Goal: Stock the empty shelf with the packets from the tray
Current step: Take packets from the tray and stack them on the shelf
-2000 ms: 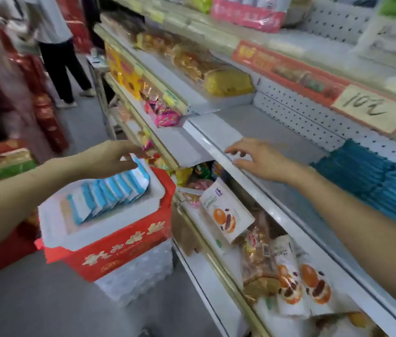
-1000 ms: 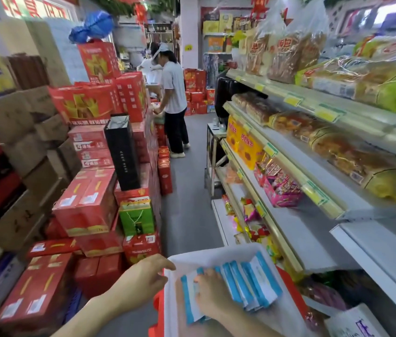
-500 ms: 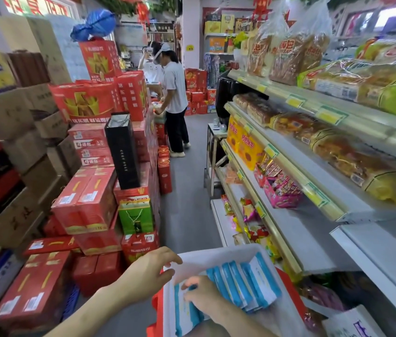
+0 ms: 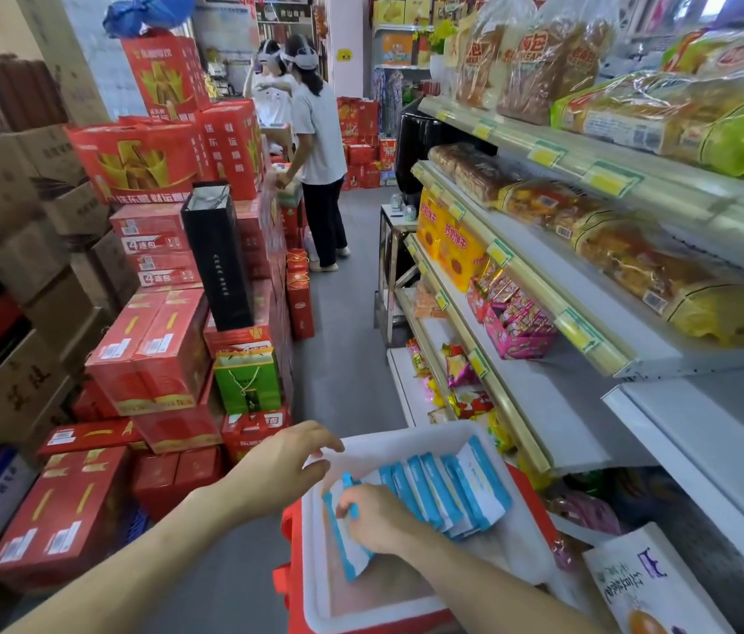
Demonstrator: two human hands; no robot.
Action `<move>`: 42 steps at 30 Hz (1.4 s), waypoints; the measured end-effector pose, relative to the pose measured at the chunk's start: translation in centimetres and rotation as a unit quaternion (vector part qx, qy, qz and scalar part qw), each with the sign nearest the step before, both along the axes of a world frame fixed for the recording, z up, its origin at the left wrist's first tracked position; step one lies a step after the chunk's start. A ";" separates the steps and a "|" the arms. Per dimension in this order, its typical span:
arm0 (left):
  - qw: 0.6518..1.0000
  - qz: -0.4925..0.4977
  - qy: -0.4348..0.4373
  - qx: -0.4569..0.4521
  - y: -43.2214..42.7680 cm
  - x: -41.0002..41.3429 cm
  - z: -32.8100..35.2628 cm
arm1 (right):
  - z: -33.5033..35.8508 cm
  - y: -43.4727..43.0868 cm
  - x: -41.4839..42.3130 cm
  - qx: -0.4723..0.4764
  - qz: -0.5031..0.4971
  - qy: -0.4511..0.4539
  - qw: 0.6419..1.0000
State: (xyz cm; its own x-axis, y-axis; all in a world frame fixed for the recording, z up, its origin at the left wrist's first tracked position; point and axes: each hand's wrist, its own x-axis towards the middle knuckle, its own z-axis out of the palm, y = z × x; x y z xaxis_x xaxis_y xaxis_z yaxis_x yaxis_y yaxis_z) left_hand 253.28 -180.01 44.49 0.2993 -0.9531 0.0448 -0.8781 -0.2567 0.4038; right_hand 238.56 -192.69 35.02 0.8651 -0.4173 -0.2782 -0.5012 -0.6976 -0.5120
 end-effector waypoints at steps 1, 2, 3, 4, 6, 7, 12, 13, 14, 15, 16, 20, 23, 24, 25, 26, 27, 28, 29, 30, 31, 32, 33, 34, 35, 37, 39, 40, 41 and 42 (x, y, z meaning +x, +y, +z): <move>1.000 -0.002 -0.002 0.003 -0.1 0.0 0.0 | 0.3 -0.3 -0.2 -0.009 0.000 -0.004 1.000; 1.000 -0.003 -0.003 0.006 -0.1 0.0 0.0 | 0.5 -0.6 -0.3 -0.020 0.005 -0.006 1.000; 1.000 -0.004 -0.002 0.010 -0.2 -0.1 -0.1 | 0.8 -1.1 -0.4 -0.022 0.002 -0.005 1.000; 1.000 -0.005 -0.001 0.016 -0.3 -0.2 -0.2 | 1.3 -1.7 -0.6 -0.024 -0.004 -0.001 1.000; 0.999 -0.008 0.000 0.033 -0.7 -0.4 -0.6 | 2.5 -2.8 -1.2 -0.011 -0.029 0.002 1.000; 0.999 -0.010 0.003 0.045 -1.0 -0.5 -1.0 | 3.0 -3.4 -1.6 -0.003 -0.042 -0.001 0.999; 0.994 -0.038 0.003 0.100 -3.0 -1.1 -3.7 | 4.9 -5.5 -4.6 0.003 -0.085 -0.017 0.996; 0.993 -0.046 -0.001 0.112 -3.4 -1.2 -4.4 | 5.3 -5.9 -5.2 0.003 -0.087 -0.016 0.996; 0.991 -0.054 -0.005 0.122 -3.8 -1.3 -5.1 | 5.8 -6.2 -5.8 0.004 -0.091 -0.013 0.996; 0.989 -0.063 -0.010 0.131 -4.3 -1.4 -5.8 | 6.2 -6.6 -6.3 0.004 -0.099 -0.011 0.995; 0.988 -0.071 -0.015 0.139 -4.7 -1.5 -6.4 | 6.6 -6.8 -6.8 0.005 -0.107 -0.008 0.994; 0.978 -0.112 -0.024 0.177 -6.5 -1.8 -8.9 | 8.2 -7.2 -8.5 0.004 -0.136 -0.011 0.991; 0.961 -0.169 -0.066 0.209 -7.9 -1.6 -10.8 | 9.1 -7.3 -9.4 -0.013 -0.148 -0.021 0.989; 0.953 -0.194 -0.088 0.216 -8.3 -1.5 -11.4 | 9.2 -7.2 -9.6 -0.020 -0.149 -0.023 0.988; 0.945 -0.215 -0.108 0.222 -8.6 -1.5 -11.9 | 9.3 -7.2 -9.8 -0.026 -0.150 -0.026 0.988; 0.938 -0.231 -0.127 0.224 -8.9 -1.6 -12.3 | 9.3 -7.3 -10.0 -0.029 -0.152 -0.028 0.988; 0.933 -0.242 -0.146 0.222 -9.1 -1.6 -12.6 | 9.4 -7.3 -10.2 -0.028 -0.154 -0.030 0.987; 0.930 -0.249 -0.165 0.214 -9.2 -1.6 -12.8 | 9.4 -7.3 -10.5 -0.027 -0.157 -0.032 0.987; 0.927 -0.256 -0.185 0.202 -9.4 -1.5 -13.1 | 9.5 -7.4 -10.7 -0.027 -0.159 -0.037 0.986; 0.923 -0.265 -0.204 0.188 -9.5 -1.4 -13.2 | 9.6 -7.4 -10.9 -0.030 -0.161 -0.039 0.986; 0.917 -0.278 -0.223 0.180 -9.7 -1.2 -13.3 | 9.6 -7.4 -11.1 -0.032 -0.161 -0.039 0.986; 0.909 -0.291 -0.241 0.176 -9.8 -1.0 -13.3 | 9.7 -7.3 -11.1 -0.034 -0.161 -0.036 0.986; 0.902 -0.304 -0.255 0.173 -9.8 -0.9 -13.3 | 9.7 -7.3 -11.2 -0.033 -0.162 -0.033 0.986; 0.895 -0.312 -0.265 0.175 -9.7 -0.8 -13.1 | 9.7 -7.2 -11.3 -0.033 -0.164 -0.029 0.986; 0.891 -0.316 -0.271 0.182 -9.5 -0.8 -12.8 | 9.6 -7.2 -11.3 -0.032 -0.165 -0.026 0.985; 0.889 -0.311 -0.268 0.202 -9.1 -0.6 -12.0 | 9.7 -7.1 -11.2 -0.031 -0.165 -0.022 0.985; 0.894 -0.307 -0.252 0.209 -8.5 -0.1 -11.0 | 9.7 -7.1 -10.9 -0.030 -0.163 -0.022 0.986; 0.900 -0.303 -0.234 0.208 -8.2 0.2 -10.5 | 9.7 -7.1 -10.7 -0.029 -0.160 -0.019 0.987; 0.910 -0.300 -0.208 0.199 -7.9 0.5 -10.1 | 9.6 -7.0 -10.5 -0.028 -0.156 -0.017 0.987; 0.919 -0.299 -0.178 0.184 -7.6 0.8 -9.5 | 9.5 -6.9 -10.2 -0.025 -0.153 -0.013 0.988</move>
State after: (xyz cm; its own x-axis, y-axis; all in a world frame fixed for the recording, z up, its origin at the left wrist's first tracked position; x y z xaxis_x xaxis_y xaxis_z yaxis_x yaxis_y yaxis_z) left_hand 254.06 -187.57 34.95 -0.2547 -0.9126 -0.3197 -0.9663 0.2532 0.0470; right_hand 228.33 -199.60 44.55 0.7029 -0.6733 -0.2293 -0.6796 -0.5405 -0.4961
